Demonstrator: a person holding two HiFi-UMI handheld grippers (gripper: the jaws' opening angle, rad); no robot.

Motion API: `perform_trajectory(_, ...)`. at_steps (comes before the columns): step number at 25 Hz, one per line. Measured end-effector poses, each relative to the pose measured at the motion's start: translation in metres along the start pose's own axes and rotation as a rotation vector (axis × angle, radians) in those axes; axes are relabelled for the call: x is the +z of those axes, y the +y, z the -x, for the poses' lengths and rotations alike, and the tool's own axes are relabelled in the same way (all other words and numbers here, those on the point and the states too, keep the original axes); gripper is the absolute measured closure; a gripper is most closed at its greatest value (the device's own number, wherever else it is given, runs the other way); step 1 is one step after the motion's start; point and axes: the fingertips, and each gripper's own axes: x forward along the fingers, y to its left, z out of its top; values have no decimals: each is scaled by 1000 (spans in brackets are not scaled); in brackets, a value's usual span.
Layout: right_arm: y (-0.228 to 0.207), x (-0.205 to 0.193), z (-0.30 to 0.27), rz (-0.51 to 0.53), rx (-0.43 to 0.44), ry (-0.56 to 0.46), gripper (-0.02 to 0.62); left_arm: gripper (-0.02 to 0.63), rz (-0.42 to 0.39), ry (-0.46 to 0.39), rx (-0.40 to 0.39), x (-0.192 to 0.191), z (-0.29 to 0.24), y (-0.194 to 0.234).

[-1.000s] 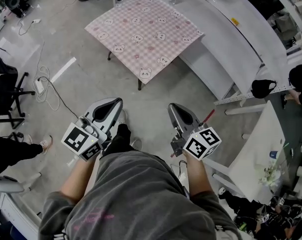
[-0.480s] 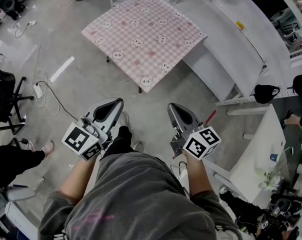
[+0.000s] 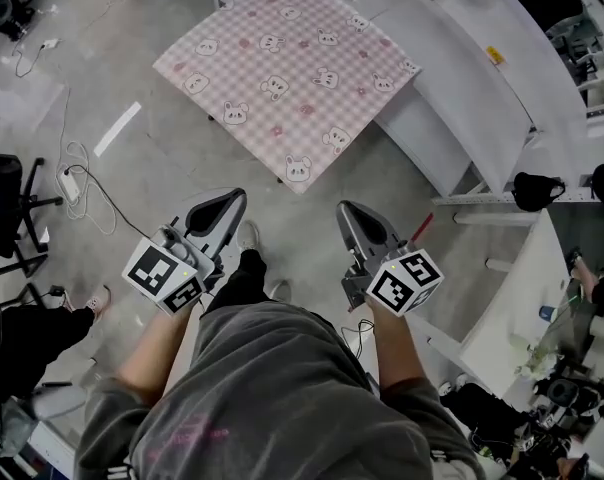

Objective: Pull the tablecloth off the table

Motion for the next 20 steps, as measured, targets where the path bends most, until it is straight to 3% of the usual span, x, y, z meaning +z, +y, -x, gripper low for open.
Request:
perform_trajectory(12,-14,25,-66,-11,-68,4,598,606,18,33,-36,17,-25,74)
perform_trajectory(20,-36,18,-86,-29,-119,18,598,606,43,60,-27,4,-38,107)
